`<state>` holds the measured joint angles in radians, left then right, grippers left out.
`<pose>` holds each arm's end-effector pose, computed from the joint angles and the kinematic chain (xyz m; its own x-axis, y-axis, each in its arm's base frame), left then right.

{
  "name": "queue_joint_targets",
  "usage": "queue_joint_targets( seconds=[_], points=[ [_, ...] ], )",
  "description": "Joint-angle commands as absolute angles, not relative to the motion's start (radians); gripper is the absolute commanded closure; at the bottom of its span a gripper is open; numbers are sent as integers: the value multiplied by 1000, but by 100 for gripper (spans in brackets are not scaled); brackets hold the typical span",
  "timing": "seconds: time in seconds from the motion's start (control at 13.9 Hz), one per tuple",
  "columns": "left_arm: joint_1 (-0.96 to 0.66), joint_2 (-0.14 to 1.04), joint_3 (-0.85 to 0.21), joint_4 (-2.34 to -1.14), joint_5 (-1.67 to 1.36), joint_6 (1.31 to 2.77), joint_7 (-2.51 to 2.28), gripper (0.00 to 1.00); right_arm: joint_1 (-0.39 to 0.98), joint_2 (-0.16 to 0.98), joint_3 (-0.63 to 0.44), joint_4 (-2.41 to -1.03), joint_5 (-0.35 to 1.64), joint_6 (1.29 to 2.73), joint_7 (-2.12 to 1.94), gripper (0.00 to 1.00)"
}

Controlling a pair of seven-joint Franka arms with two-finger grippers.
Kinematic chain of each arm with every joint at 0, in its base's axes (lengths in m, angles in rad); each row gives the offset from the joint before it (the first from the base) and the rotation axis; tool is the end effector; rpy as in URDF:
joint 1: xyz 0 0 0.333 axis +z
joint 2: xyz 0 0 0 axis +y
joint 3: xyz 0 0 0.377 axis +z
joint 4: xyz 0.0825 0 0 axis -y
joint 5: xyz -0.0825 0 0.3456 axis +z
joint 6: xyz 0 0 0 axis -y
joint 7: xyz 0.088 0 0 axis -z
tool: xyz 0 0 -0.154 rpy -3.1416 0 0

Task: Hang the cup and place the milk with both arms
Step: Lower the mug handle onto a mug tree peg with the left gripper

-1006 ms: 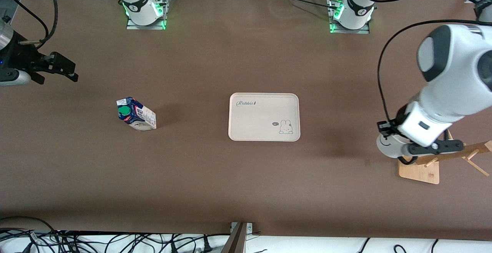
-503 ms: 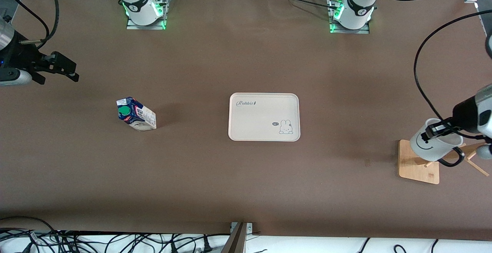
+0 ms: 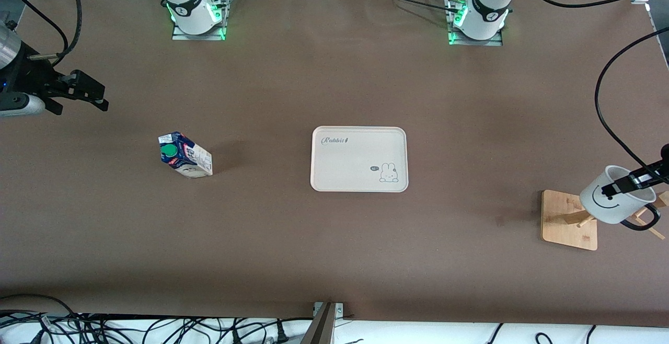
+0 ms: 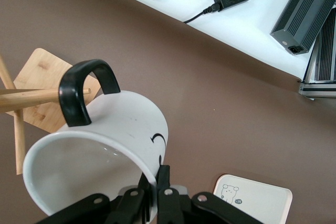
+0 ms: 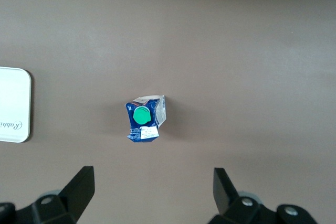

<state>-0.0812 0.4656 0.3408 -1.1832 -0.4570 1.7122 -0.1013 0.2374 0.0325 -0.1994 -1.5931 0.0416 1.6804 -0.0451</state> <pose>0.6915 0.0595 0.5585 0.9300 0.3641 0.0499 0.3326 -0.8915 0.3076 0.5397 0.0284 0.6220 0.9953 0.0788 0.0569 0.0808 -0.9962 -0.0326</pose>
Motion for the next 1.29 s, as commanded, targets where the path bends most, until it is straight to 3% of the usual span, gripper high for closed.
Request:
queue_joint_targets(
  seconds=[0.0,1.08,1.15,1.22],
  points=[
    [-66,500,339,-1146,-505,1698,-77,100,239,40,-198,-1569,32,1674,-43,0],
    [23,534,339,-1169,-577,1694,114,100,241,40,-198,-1569,32,1674,-43,0],
    [26,531,337,-1190,-578,1692,123,96,241,40,-198,-1569,32,1674,-43,0],
    [37,531,337,-1206,-578,1692,156,64,241,40,-198,-1569,32,1674,-43,0]
  ],
)
